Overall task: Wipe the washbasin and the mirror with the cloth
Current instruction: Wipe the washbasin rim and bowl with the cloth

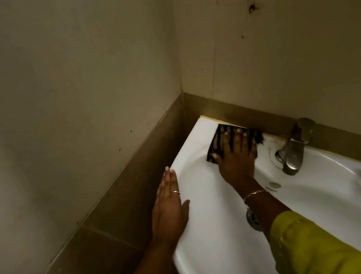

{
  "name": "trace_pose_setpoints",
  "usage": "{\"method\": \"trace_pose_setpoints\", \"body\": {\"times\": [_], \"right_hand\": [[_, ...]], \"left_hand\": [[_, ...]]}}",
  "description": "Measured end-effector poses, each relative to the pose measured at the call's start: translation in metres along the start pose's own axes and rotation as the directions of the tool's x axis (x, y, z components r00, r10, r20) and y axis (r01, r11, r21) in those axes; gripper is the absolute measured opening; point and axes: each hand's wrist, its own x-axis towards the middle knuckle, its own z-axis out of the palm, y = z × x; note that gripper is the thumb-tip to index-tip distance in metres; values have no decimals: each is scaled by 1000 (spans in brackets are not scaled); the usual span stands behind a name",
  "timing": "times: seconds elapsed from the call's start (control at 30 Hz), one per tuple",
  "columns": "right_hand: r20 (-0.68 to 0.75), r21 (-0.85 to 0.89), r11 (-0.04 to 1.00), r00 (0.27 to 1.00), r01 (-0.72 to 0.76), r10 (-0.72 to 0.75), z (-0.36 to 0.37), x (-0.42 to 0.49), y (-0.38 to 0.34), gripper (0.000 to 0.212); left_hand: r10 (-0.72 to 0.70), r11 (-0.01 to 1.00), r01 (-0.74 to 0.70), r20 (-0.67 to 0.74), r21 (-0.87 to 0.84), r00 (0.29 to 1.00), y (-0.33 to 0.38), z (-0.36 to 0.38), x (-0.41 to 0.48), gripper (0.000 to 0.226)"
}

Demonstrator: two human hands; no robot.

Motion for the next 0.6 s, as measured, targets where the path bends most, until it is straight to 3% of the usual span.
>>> {"method": "trace_pose_setpoints", "body": {"times": [0.1, 0.17, 0.3, 0.33, 0.43, 0.5, 0.6], "right_hand": [[72, 5, 986, 983, 167, -167, 4, 9, -26, 67], [94, 56, 939, 935, 339, -343, 5, 7, -39, 63], [105, 229, 721, 720, 654, -686, 13, -9, -41, 61], [74, 321, 703, 723, 635, -687, 8, -10, -42, 60], [-12, 600, 727, 913, 334, -409, -10, -3, -53, 50], [-24, 504, 831, 966, 236, -259, -15, 0, -69, 48], [109, 286, 934, 961, 213, -252, 2, -10, -93, 64]], "left_hand": [[-7, 1000, 7, -12, -26, 1000, 0, 1, 1, 77], [-12, 999, 10, -23, -50, 1000, 0, 1, 1, 78], [-38, 993, 33, -39, -110, 999, -2, 2, -1, 79], [-45, 991, 40, -39, -127, 998, -3, 3, 0, 80], [-61, 985, 50, -63, -168, 996, -4, 6, 0, 96], [-127, 969, 105, -84, -225, 988, -4, 7, -1, 106], [-247, 919, 196, -110, -343, 963, -2, 5, -3, 111]]}}
